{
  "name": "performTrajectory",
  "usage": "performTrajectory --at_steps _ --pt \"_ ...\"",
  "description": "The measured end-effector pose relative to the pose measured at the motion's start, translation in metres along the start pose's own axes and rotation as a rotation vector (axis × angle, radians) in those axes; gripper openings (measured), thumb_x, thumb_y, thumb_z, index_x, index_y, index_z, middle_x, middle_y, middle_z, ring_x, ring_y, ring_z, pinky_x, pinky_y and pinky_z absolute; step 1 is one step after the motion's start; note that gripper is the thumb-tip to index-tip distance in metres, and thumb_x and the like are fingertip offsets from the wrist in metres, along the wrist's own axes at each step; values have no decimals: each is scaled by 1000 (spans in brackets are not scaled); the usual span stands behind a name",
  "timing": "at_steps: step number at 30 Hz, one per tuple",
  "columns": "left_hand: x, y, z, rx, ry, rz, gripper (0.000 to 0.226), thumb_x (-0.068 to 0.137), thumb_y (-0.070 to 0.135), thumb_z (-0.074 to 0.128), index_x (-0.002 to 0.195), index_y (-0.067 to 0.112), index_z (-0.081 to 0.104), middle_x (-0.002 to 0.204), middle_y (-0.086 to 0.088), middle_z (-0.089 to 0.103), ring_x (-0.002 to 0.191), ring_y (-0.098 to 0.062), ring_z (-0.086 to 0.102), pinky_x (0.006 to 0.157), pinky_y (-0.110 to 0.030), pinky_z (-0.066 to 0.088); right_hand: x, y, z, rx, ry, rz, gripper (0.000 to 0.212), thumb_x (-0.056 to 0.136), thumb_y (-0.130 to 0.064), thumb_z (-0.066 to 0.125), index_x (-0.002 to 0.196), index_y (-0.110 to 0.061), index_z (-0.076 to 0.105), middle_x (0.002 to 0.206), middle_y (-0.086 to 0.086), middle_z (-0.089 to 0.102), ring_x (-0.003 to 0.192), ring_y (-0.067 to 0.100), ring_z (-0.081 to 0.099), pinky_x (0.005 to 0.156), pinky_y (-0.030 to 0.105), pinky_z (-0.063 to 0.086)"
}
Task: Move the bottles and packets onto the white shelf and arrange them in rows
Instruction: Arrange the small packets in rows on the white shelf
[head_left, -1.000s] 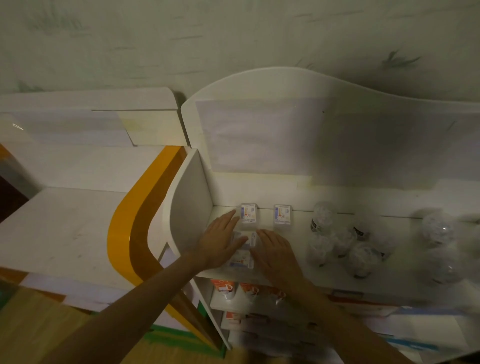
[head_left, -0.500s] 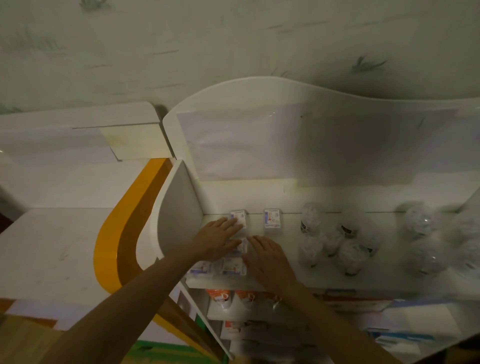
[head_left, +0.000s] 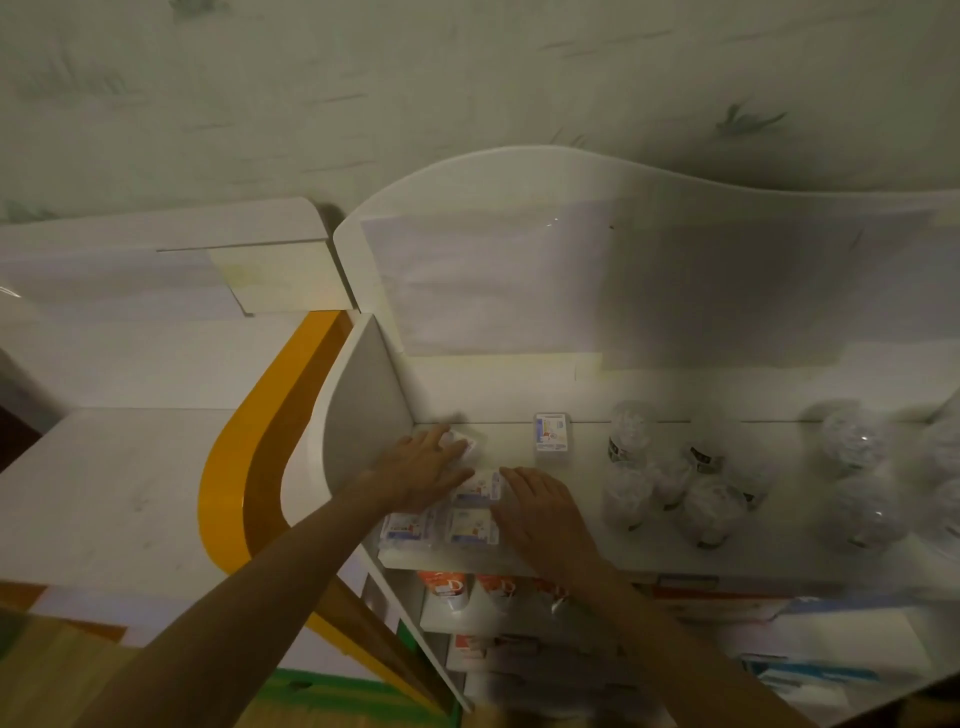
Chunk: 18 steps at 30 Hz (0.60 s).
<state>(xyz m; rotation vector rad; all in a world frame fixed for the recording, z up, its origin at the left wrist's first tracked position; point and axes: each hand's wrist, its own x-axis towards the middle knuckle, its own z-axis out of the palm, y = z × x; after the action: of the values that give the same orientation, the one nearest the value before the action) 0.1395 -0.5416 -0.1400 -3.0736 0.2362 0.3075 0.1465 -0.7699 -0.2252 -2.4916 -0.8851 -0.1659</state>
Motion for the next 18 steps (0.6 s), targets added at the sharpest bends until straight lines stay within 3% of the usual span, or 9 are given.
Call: performTrajectory --at_steps 7,11,18 --pt "-13 3 17 6 10 -131 72 98 66 17 157 25 12 163 -7 16 148 -27 17 118 -47 17 0 0 0 11 23 -7 68 98 -63 18 145 -20 42 140 0 52 129 16 46 112 31 30" --pt "-22 10 35 -149 37 -225 82 95 71 15 159 21 2 166 -8 -2 152 -27 -2 121 -48 7 0 0 1 12 36 -2 66 99 -62 20 144 -20 43 139 0 53 128 16 47 112 32 32" --pt "-26 15 51 -155 94 -255 84 97 69 10 158 14 -5 166 -6 -7 152 -22 -8 120 -42 -3 1 -1 1 10 32 -10 69 98 -63 16 144 -19 43 139 1 53 127 17 47 111 31 31"
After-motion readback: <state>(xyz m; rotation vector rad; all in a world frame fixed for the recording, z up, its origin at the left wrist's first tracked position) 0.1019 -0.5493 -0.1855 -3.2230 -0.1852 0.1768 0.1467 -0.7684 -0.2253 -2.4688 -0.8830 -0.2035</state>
